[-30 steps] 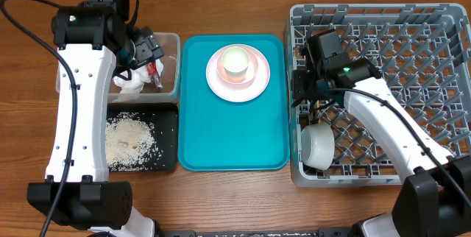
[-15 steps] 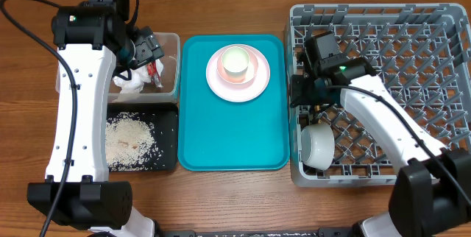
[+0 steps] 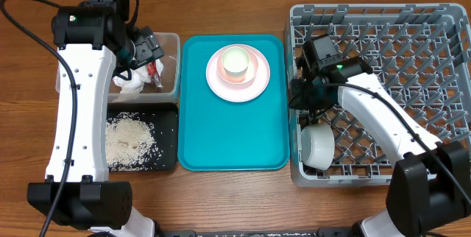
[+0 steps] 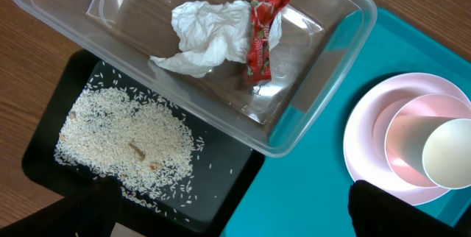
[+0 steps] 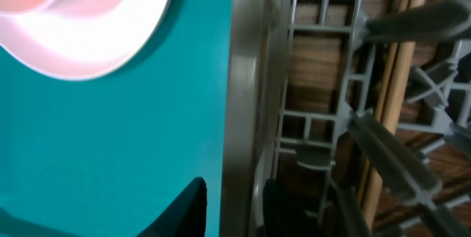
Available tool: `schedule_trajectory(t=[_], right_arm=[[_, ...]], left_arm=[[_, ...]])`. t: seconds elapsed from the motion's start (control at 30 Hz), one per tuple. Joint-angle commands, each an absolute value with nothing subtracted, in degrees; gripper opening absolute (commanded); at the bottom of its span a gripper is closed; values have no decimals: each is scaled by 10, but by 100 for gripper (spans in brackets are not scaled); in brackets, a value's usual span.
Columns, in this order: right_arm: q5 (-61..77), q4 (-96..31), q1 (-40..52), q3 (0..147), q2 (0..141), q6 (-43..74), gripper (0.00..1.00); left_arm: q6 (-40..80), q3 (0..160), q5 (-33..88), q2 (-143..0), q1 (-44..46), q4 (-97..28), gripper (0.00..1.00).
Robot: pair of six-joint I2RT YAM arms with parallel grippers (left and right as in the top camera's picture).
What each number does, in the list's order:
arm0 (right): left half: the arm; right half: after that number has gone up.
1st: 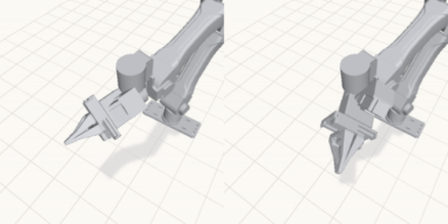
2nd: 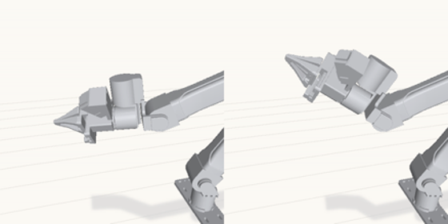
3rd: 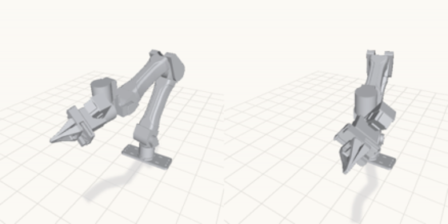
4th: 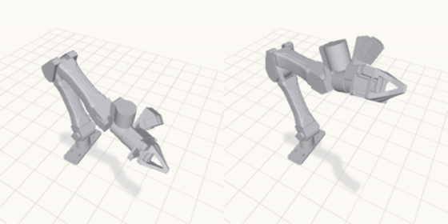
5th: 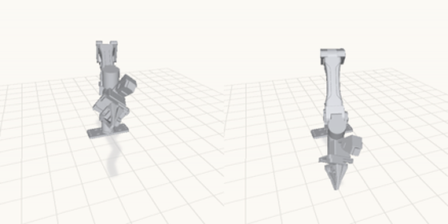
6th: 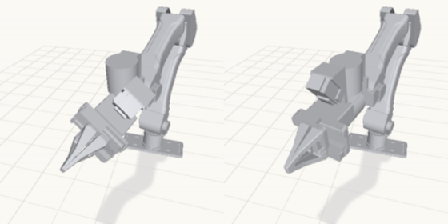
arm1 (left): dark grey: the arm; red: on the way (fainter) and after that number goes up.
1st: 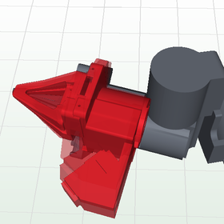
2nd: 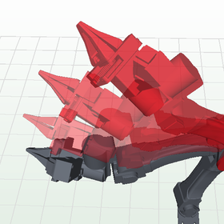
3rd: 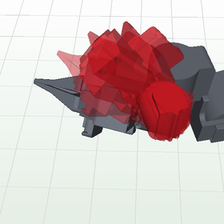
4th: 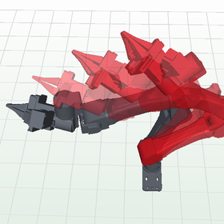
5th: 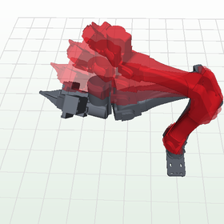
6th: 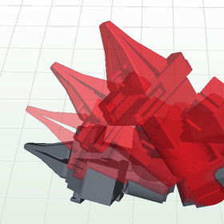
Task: Sort waste into correct bins and load items into the dishwasher
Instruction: 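Raise the right gripper and move it left toward the pink plate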
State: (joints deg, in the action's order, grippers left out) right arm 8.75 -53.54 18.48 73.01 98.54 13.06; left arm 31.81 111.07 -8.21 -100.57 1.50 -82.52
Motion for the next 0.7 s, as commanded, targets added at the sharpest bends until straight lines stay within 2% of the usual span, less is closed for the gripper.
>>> schedule_trajectory(t=[0.0, 0.4, 0.43, 0.5, 0.67], right_arm=[[88, -550, 188, 771, 983, 113, 30], [88, -684, 192, 1007, 979, 98, 35], [104, -688, 194, 1020, 979, 98, 36], [163, -685, 196, 1039, 979, 98, 44], [325, -611, 197, 1043, 980, 100, 42]], left_arm=[[317, 1115, -87, -1004, 15, -824, 100], [317, 1115, -87, -1004, 15, -824, 100], [317, 1115, -87, -1004, 15, -824, 100], [317, 1115, -87, -1004, 15, -824, 100], [317, 1115, -87, -1004, 15, -824, 100]])
